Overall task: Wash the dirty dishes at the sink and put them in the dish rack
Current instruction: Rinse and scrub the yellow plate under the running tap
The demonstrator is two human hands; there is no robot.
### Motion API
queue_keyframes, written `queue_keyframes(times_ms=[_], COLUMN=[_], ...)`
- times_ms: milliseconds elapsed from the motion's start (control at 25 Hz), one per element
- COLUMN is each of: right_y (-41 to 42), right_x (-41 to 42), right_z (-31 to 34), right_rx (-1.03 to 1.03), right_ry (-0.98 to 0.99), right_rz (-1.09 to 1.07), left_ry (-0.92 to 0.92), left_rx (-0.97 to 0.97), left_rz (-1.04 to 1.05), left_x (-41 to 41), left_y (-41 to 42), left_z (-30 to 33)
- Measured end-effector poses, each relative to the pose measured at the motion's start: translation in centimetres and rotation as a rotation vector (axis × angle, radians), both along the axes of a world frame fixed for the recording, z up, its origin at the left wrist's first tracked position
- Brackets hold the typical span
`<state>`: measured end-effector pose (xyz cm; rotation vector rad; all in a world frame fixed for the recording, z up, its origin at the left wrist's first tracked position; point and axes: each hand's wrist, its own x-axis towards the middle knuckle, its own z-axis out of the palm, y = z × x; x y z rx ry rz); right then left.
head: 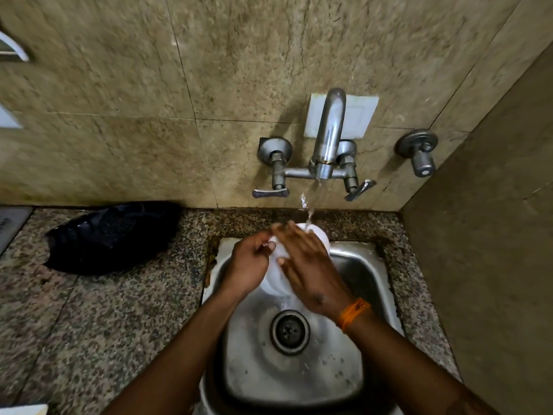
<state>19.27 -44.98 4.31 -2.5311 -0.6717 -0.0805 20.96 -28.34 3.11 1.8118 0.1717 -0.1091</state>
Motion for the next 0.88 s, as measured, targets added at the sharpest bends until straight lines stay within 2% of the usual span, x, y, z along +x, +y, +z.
queue_keyframes(times_ms=[80, 200, 240, 320, 400, 440, 600, 680, 800, 880], right_y=[-2.0, -5.3, -5.5, -4.7, -3.5, -2.9, -2.0, -2.3, -3.0, -3.1], right_x=[2.1, 3.1, 2.7, 1.3, -0.5, -1.2, -2.9, -3.1, -2.4, -1.4], right_z=[-0.3, -0.2, -0.3, -0.6, -0.6, -0.4, 0.0, 0.2, 0.0, -0.5], right_rx=[0.219, 0.687, 0.752, 0.800, 0.894, 0.929, 1.020, 1.068, 1.182, 1.245], right_ry=[0.200, 0.767, 0.812, 0.634, 0.465, 0.403, 0.303, 0.298, 0.309, 0.348], right_rz=[-0.193, -0.373, -0.389, -0.404, -0.392, -0.392, -0.573, -0.682, -0.794, -0.837], left_ry=[-0.006, -0.128, -0.190, -0.275, -0.139, -0.048, 0.126, 0.189, 0.202, 0.260], left_rx=[0.063, 0.188, 0.229, 0.402, 0.613, 0.628, 0.471, 0.370, 0.192, 0.028], left_rz=[-0.058, -0.178, -0.171, -0.144, -0.169, -0.166, -0.094, -0.033, -0.099, -0.034], left_x=[0.5, 1.3, 1.5, 2.2, 1.7, 1.2, 1.5, 2.9, 4.0, 3.9], left_y=[-0.2, -0.3, -0.7, -2.5, -5.7, -7.4, -10.2, -9.2, -7.0, -5.2], left_z=[0.5, 1.2, 1.7, 2.0, 2.6, 2.9, 3.8, 4.4, 4.5, 3.8])
